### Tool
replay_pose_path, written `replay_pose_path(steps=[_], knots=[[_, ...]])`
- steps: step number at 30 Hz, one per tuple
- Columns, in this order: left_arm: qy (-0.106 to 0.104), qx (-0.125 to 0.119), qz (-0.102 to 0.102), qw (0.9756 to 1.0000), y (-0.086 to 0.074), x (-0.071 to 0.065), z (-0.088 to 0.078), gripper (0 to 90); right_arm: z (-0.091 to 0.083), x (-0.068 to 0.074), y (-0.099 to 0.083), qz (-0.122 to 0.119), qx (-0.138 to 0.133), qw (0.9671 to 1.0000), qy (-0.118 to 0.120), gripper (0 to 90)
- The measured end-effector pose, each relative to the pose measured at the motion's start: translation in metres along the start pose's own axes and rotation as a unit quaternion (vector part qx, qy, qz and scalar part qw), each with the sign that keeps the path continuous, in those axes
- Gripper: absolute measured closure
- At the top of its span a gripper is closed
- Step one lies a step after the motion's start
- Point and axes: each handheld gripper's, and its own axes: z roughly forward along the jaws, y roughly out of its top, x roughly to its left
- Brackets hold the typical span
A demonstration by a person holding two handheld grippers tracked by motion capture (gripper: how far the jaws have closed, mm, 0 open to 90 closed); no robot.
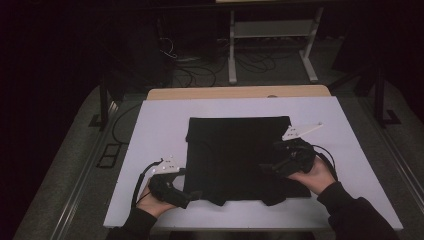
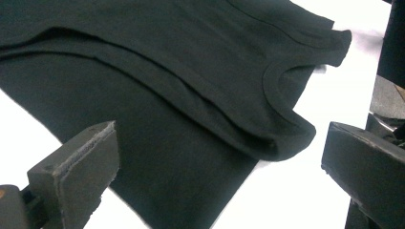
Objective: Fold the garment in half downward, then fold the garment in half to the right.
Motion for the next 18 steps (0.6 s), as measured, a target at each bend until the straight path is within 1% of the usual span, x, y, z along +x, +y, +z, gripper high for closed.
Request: replay_pose_path(steps=[4,9,12,18], knots=[[0.005,-0.008,-0.001,1.0,-0.003,0.003,-0.004,0.0,0.007,-0.003,0.011,0.0,-0.005,1.0,0.0,0.0],[0.012,-0.018,-0.004,0.9998,-0.006,0.008,-0.007,0.0,0.016,-0.008,0.021,-0.004,-0.001,1.0,0.0,0.0],[0.016,-0.021,-0.002,0.9996,-0.007,0.008,-0.008,0.0,0.022,-0.011,0.027,-0.004,0.0,1.0,-0.001,0.0],[0.023,-0.027,0.002,0.9994,-0.01,0.008,-0.01,0.0,0.03,-0.017,0.038,-0.005,-0.005,1.0,-0.004,0.0]])
